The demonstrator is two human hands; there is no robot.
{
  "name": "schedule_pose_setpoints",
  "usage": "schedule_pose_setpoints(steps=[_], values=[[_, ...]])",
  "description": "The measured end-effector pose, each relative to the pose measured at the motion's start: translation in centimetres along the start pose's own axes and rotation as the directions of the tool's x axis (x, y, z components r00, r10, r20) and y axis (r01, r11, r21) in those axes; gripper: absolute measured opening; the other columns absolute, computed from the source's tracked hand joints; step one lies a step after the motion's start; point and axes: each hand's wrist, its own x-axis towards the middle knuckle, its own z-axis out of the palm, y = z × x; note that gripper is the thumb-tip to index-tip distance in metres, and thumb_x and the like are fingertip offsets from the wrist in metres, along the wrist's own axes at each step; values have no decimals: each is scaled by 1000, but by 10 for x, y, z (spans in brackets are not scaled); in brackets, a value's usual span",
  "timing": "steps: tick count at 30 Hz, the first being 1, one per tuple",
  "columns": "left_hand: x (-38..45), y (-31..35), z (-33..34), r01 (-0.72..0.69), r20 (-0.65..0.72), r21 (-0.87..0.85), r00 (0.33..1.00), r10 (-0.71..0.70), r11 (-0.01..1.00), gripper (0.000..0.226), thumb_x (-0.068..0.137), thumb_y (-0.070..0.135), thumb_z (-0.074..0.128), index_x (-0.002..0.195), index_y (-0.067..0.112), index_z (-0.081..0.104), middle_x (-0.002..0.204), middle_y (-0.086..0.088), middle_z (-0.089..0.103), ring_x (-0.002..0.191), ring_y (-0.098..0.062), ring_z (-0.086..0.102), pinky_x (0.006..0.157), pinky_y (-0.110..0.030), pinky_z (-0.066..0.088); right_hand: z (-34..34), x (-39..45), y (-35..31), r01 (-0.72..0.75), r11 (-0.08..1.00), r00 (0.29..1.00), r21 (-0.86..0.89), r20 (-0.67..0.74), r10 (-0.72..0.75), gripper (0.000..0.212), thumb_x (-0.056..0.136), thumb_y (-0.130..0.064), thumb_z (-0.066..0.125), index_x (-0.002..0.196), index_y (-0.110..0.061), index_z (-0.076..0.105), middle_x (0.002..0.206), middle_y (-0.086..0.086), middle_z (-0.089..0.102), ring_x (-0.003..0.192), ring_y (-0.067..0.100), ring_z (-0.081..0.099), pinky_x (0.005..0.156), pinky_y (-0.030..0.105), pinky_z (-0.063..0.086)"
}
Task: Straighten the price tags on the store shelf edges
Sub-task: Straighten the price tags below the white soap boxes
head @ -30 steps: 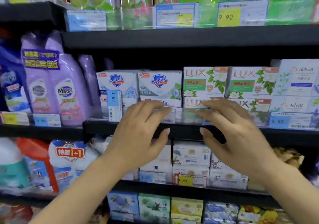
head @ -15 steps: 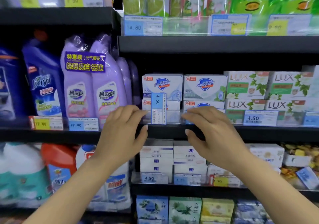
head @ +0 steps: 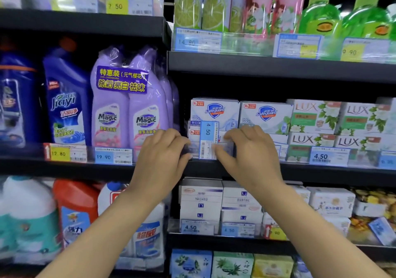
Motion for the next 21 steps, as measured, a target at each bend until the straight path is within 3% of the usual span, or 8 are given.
schedule_pose_setpoints(steps=[4, 7, 12, 17, 21], values=[[0, 0, 1, 8, -1, -11, 1000, -8, 1000, 24, 76, 24, 74, 95, 12, 65, 90, -2, 57, 82, -25, 50, 71, -36, 38, 11, 2, -11, -63, 992, 998, -109, -26, 61, 46, 74, -57, 60, 77, -10, 63, 77, 7, 57, 78, 31, 53, 68, 40, 42], [0, -1, 1, 7, -3, -11, 1000, -7, 1000, 24, 77, 29, 64, 94, 12, 65, 91, -2, 57, 82, -25, 50, 70, -36, 39, 19, 2, -13, -82, 989, 996, -123, -42, 77, 45, 71, -52, 73, 78, -9, 61, 79, 9, 55, 77, 31, 52, 67, 40, 40], [0, 1, 1, 13, 11, -13, 1000, -13, 1000, 24, 76, 28, 63, 94, 13, 66, 90, -2, 58, 82, -25, 50, 70, -38, 41, 24, -1, -8, -79, 997, 994, 20, -77, 80, 29, 71, -37, 78, 78, -16, 59, 80, 4, 53, 80, 29, 50, 68, 38, 36], [0, 2, 0, 22, 20, -11, 1000, -22, 1000, 21, 76, 22, 73, 94, 13, 65, 90, -2, 57, 81, -25, 50, 70, -37, 41, 21, -5, 3, -25, 983, 997, 183, -72, 39, 17, 77, -22, 75, 74, -18, 59, 78, -8, 45, 81, 15, 39, 70, 29, 26], [1, 4, -1, 42, 41, -11, 998, -41, 999, 26, 72, 19, 78, 94, 14, 64, 89, -2, 56, 82, -25, 49, 70, -37, 41, 18, -6, 0, -34, 982, 997, 186, -66, 47, 21, 76, -30, 76, 80, -18, 59, 80, -8, 49, 82, 14, 39, 71, 26, 24]])
